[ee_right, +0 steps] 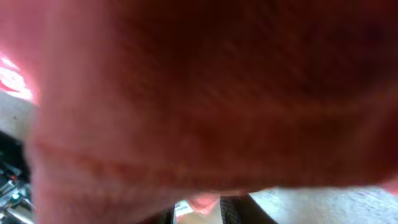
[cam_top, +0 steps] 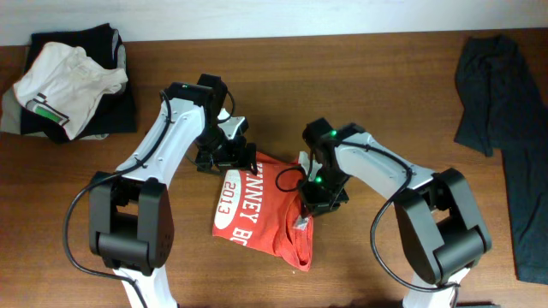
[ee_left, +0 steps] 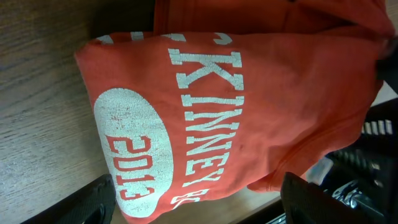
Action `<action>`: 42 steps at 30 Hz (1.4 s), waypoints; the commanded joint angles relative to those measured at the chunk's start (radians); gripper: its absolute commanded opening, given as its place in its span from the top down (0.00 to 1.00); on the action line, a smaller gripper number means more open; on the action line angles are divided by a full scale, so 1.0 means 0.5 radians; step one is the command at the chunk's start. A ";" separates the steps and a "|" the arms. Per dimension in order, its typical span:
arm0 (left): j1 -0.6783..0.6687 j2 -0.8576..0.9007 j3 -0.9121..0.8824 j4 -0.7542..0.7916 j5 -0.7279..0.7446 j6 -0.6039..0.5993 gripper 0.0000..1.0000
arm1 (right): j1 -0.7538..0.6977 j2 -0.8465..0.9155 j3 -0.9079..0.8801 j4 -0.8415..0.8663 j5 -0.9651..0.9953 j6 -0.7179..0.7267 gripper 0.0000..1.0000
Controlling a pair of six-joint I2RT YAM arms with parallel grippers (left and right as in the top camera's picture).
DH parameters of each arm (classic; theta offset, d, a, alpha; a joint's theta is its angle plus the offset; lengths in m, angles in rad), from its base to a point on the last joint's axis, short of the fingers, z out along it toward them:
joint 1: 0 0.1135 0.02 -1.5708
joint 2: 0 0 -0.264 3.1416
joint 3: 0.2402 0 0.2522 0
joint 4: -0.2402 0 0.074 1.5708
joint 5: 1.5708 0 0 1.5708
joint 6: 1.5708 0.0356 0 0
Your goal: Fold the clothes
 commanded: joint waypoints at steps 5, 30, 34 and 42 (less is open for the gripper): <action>0.005 0.043 0.024 0.005 -0.082 -0.024 0.15 | -0.161 -0.011 -0.168 0.072 0.443 0.277 0.87; 0.431 0.043 -0.684 0.390 0.610 0.627 0.01 | -1.231 -0.011 0.426 -0.294 0.480 0.072 0.01; 0.311 0.043 -0.826 0.584 0.678 0.575 0.01 | -1.230 -0.011 0.425 -0.291 0.473 0.072 0.01; 0.036 0.058 -0.883 0.895 0.505 0.383 0.65 | -1.233 -0.011 0.425 -0.295 0.475 0.071 0.01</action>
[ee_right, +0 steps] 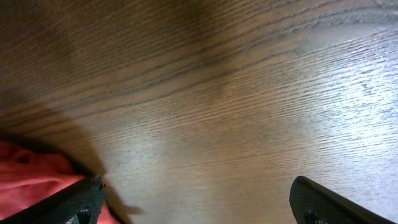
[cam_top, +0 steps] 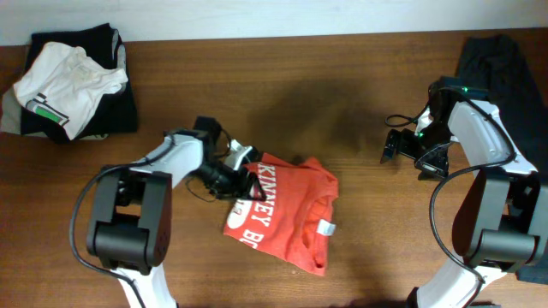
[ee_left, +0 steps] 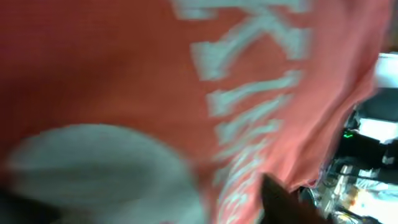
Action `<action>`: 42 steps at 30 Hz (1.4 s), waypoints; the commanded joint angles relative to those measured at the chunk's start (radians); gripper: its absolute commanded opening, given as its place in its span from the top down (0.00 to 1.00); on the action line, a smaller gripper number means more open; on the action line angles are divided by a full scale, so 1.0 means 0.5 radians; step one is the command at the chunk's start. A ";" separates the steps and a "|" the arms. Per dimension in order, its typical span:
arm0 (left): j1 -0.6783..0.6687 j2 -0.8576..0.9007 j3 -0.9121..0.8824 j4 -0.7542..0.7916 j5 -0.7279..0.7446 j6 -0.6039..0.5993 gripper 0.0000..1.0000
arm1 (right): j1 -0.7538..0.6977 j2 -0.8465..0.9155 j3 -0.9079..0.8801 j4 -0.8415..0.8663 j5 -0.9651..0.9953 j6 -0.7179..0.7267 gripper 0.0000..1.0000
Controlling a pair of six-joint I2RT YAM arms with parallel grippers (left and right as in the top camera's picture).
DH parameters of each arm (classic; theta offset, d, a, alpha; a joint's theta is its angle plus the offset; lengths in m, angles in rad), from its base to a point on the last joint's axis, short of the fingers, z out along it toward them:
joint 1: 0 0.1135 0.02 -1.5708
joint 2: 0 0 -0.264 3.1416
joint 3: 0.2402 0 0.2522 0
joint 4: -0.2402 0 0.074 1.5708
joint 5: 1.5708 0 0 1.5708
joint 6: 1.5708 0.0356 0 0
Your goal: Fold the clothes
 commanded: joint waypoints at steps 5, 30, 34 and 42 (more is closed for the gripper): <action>0.040 0.056 0.063 0.220 -0.442 -0.323 0.99 | 0.006 -0.016 0.019 0.000 -0.010 -0.018 0.01; 0.743 0.396 1.868 0.266 -1.572 0.357 1.00 | 0.006 -0.016 0.019 0.000 -0.010 -0.018 0.01; 0.763 0.395 2.077 0.222 -1.575 0.247 1.00 | 0.006 -0.016 0.019 0.000 -0.010 -0.018 0.01; 1.019 0.401 2.100 0.349 -1.696 0.098 1.00 | 0.006 -0.016 0.019 0.000 -0.010 -0.018 0.01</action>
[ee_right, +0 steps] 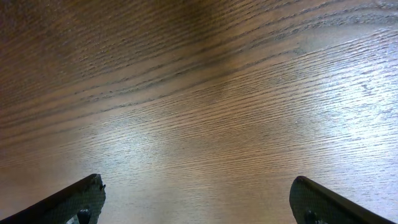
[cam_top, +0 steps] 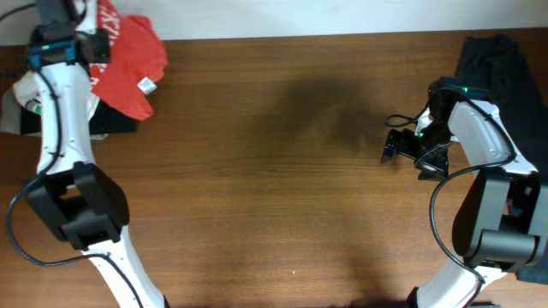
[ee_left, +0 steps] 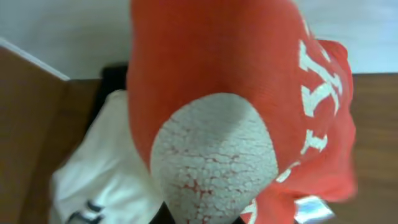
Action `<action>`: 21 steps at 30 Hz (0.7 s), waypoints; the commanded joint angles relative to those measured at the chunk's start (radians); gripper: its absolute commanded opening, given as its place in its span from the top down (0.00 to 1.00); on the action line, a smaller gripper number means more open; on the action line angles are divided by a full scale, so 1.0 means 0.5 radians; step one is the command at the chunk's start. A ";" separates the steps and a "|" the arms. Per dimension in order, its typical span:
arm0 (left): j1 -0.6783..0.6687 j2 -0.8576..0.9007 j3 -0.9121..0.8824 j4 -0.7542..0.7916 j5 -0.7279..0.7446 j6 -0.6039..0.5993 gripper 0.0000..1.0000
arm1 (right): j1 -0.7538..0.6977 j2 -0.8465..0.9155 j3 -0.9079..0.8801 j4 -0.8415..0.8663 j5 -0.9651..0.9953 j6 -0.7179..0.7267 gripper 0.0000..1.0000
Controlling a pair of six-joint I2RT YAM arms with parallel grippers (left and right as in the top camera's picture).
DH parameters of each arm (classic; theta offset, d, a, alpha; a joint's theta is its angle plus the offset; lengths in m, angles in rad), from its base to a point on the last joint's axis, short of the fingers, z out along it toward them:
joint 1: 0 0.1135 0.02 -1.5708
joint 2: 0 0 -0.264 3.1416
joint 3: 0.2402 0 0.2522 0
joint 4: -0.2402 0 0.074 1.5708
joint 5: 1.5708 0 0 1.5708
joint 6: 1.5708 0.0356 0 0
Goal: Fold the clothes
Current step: 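Carry the folded shirt left and place it on the clothes stack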
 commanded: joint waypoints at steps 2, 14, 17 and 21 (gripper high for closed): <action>0.203 0.020 0.057 0.140 -0.002 -0.056 0.99 | 0.006 -0.016 0.019 -0.001 -0.010 -0.014 0.01; 0.599 0.408 0.057 0.395 -0.019 -0.116 0.91 | 0.006 -0.016 0.019 -0.001 -0.010 -0.014 0.01; 0.652 0.508 0.056 0.401 -0.018 -0.117 0.61 | 0.006 -0.016 0.019 -0.001 -0.010 -0.014 0.01; 0.658 0.536 0.060 0.378 -0.018 -0.150 0.01 | 0.006 -0.016 0.019 -0.001 -0.010 -0.014 0.01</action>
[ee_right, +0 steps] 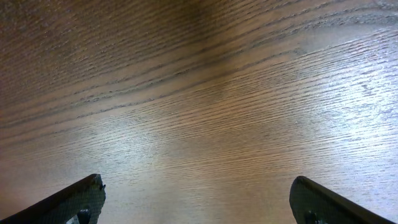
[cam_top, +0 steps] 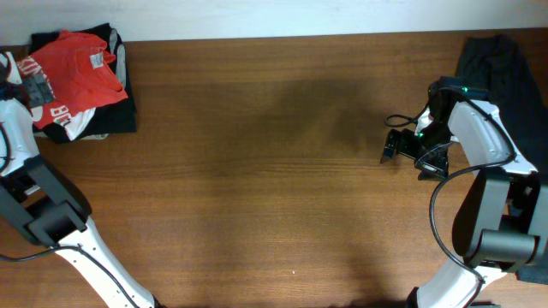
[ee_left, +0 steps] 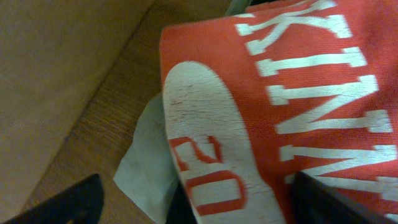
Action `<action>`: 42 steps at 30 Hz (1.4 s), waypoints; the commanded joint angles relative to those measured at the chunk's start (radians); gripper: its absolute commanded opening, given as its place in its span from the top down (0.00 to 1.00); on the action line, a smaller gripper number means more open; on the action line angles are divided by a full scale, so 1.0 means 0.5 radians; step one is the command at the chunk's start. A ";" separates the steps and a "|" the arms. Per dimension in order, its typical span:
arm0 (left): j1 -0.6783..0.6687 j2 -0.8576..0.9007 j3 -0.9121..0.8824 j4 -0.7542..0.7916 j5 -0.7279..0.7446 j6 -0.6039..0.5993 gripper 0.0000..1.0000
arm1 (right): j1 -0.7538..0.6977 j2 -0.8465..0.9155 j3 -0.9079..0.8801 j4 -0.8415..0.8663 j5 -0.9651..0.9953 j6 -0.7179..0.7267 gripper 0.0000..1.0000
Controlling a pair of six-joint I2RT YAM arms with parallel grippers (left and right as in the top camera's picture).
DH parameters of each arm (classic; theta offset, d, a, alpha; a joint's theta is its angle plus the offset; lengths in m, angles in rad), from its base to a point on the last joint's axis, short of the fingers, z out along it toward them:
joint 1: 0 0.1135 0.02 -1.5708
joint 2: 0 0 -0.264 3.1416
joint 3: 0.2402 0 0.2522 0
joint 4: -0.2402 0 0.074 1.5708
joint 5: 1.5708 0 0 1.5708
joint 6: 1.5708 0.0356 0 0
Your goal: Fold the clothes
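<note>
The folded red shirt [cam_top: 75, 62] with white lettering lies on top of the clothes pile [cam_top: 118, 113] at the table's far left corner. In the left wrist view the red shirt [ee_left: 280, 106] fills the frame, with a pale garment [ee_left: 144, 163] under its edge. My left gripper [cam_top: 34, 85] [ee_left: 199, 208] is open, low over the shirt's printed end, its fingers [ee_left: 62, 202] wide apart on either side. My right gripper [cam_top: 390, 147] [ee_right: 199, 205] hangs open over bare wood at the right, holding nothing.
A dark garment [cam_top: 497, 94] lies spread along the table's right side, just beyond the right arm. The pile at the left holds black and white clothes under the red shirt. The wall edge runs along the back of the table [cam_top: 274, 171].
The red shirt was held up over the back left corner by my left gripper; now it lies on the pile and the left gripper is open over it. The right arm has not moved.
Both grippers were at the red shirt in the table's middle. Then the right gripper was open at the right side while the left was on the shirt. Then the left held the shirt above the far left pile, where it now lies released.
</note>
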 commanded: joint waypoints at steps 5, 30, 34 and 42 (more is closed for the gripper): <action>-0.004 -0.236 0.050 -0.097 0.041 -0.225 0.01 | 0.006 -0.015 0.019 -0.001 -0.010 -0.013 0.01; -0.363 -0.159 0.372 -0.290 0.522 -0.425 0.01 | 0.006 -0.015 0.019 -0.001 -0.010 -0.013 0.01; -0.357 -0.613 0.402 -0.525 1.100 -0.470 0.01 | 0.005 -0.015 0.020 0.109 0.137 -0.020 0.01; -0.358 -1.220 0.402 -1.038 1.508 -0.469 0.01 | 0.005 -0.017 0.022 0.413 -0.292 -0.006 0.01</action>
